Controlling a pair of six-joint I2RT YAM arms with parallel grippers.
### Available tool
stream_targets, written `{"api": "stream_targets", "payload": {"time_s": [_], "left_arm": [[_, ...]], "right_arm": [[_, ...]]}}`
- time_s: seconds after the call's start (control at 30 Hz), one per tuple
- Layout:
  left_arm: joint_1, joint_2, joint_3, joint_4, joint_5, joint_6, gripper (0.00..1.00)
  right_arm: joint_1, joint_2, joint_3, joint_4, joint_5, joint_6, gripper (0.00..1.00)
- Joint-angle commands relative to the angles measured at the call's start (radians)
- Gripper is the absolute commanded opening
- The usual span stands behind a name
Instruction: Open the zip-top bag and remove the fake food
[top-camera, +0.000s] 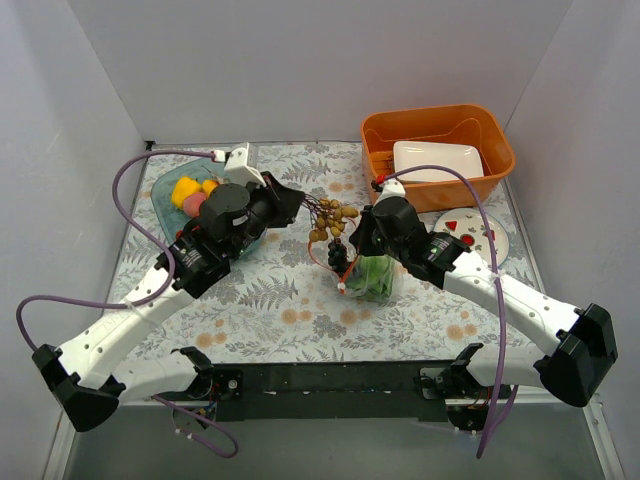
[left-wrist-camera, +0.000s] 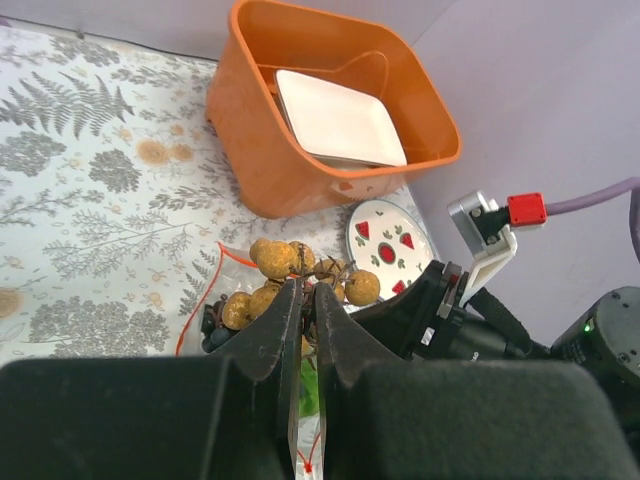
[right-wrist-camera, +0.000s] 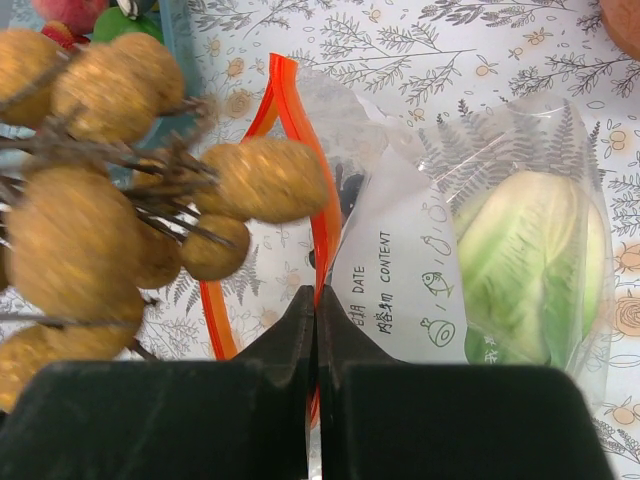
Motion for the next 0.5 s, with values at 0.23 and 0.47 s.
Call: {"api": "stream_targets", "payload": {"time_s": [0.23,0.47], "left_arm": [[0.13,-0.025,0.142,-0.152,-0.167,0.038,0.0],[0.523,0.126,0.207,-0.119,0.017,0.032,0.0]], "right_arm": [[-0.004,-0.038,-0.011,0.06,-0.023,0.001,0.01],[-0.002,-0.055,-0.004,0.063,-0.093,-0.03,0.01]]}}
